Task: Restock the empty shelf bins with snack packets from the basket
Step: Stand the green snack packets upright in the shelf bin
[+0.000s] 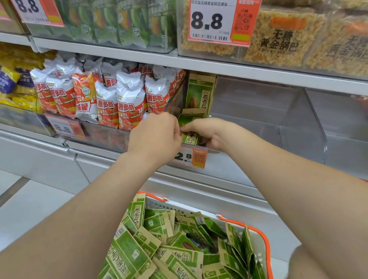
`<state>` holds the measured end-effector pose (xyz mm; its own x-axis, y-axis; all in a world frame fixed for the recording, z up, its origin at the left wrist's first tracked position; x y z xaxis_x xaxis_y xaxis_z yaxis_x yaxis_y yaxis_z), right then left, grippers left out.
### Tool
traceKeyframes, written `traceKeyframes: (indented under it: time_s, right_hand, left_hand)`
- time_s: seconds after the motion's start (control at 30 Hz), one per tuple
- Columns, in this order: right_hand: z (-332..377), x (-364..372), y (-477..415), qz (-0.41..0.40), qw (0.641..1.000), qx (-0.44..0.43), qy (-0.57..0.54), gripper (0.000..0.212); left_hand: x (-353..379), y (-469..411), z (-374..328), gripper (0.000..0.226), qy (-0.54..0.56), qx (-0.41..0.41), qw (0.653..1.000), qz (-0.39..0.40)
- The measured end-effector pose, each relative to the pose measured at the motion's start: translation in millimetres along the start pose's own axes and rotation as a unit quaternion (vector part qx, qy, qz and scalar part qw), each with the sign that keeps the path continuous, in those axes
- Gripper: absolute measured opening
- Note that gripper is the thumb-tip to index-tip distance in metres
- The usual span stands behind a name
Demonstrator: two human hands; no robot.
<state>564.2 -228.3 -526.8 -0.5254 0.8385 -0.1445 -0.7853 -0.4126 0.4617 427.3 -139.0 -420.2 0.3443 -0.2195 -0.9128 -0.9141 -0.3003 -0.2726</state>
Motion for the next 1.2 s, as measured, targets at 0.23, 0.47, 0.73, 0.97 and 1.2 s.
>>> traceKeyframes:
  time_s: [0.23, 0.47, 0.73, 0.97, 1.2]
  right_hand:
    - [14.6, -14.2, 0.8, -0.062, 0.996, -0.065, -0.011, 0.038]
    - [49.8, -41.2, 3.5, -0.135, 0.968, -0.21, -0.032, 0.05]
    - [42.0, -35.4, -17.2, -0.145, 0.97, -0.181, 0.076, 0.065]
    - [51.4, -38.3, -13.4, -0.223, 0.948, -0.174, 0.148, 0.083]
    - [39.0, -39.9, -15.2, -0.224, 0.962, -0.104, 0.119, 0.111]
  left_hand:
    - [-2.0, 1.6, -0.7, 0.014, 0.0, 0.0, 1.0, 0.001]
    - [-0.5, 2.3, 0.1, 0.015, 0.0, -0.004, 1.0, 0.008]
    - [0.9, 2.2, -0.7, 0.014, 0.009, 0.004, 1.0, 0.011]
    - [3.6, -0.1, -0.5, 0.013, 0.007, -0.001, 1.0, 0.002]
    - [6.2, -1.2, -7.5, 0.013, -0.005, 0.014, 1.0, -0.013]
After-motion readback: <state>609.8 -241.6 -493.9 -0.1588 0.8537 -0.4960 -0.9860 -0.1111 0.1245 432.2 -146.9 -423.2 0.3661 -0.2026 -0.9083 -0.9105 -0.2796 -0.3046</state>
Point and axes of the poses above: each hand's wrist, its own y-axis away from the middle knuckle, its own x-axis out of the palm, z = x × y, the point moved 9 cm from there along -y, towards the middle knuckle, and after that the axes turned 2 degrees about -y, right-handed, at the moved point
